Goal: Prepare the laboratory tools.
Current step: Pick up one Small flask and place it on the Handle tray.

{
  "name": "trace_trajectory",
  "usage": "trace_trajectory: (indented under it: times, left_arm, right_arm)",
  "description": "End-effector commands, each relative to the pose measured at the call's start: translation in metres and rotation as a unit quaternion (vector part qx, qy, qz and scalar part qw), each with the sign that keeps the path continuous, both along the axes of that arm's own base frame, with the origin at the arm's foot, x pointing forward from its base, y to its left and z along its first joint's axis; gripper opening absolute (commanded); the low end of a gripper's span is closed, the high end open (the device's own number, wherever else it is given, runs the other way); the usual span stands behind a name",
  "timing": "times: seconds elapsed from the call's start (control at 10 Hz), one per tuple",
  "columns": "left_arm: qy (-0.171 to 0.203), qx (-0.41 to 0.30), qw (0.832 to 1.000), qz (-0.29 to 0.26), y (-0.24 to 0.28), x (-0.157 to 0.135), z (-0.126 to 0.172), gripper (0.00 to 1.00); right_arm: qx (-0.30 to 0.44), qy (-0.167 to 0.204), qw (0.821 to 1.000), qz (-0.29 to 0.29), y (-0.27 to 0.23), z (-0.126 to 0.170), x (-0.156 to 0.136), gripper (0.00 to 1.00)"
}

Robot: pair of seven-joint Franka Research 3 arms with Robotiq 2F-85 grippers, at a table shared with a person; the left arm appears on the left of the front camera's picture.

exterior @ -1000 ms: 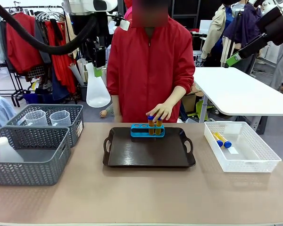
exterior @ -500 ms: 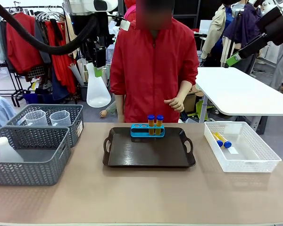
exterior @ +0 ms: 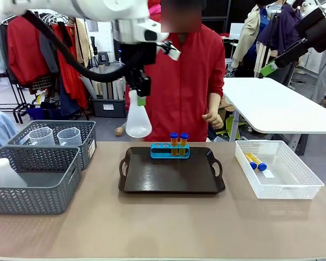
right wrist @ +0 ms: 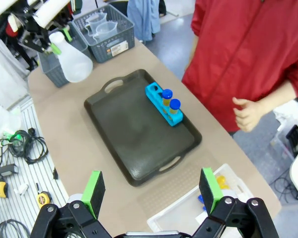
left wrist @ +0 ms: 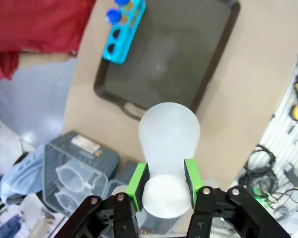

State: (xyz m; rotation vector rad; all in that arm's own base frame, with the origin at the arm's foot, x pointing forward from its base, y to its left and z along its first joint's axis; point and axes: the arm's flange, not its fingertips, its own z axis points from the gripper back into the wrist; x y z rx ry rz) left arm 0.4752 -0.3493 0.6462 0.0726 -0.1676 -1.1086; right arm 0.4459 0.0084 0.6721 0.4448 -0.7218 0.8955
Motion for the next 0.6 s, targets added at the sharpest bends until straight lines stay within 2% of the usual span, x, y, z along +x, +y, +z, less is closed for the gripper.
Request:
trace_trajectory:
  times: [0.0,0.3,0.5]
  left_arm:
    - [-0.005,0.007,0.999,-0.05,-0.023,0.021,-0.005,0.0]
    - [0.026,-0.005,0.994,-0.102,-0.069,0.043,-0.051,0.0]
    - [0.038,-0.001,0.993,-0.111,-0.085,0.056,-0.067,0.0]
  right_arm:
    - [0.001,-0.003,1.0,0.004,0.0,0.001,0.0,1.0]
    - [0.001,-0.003,1.0,0.004,0.0,0.001,0.0,1.0]
    - [0.001,-0.003,1.0,0.004,0.0,0.001,0.0,1.0]
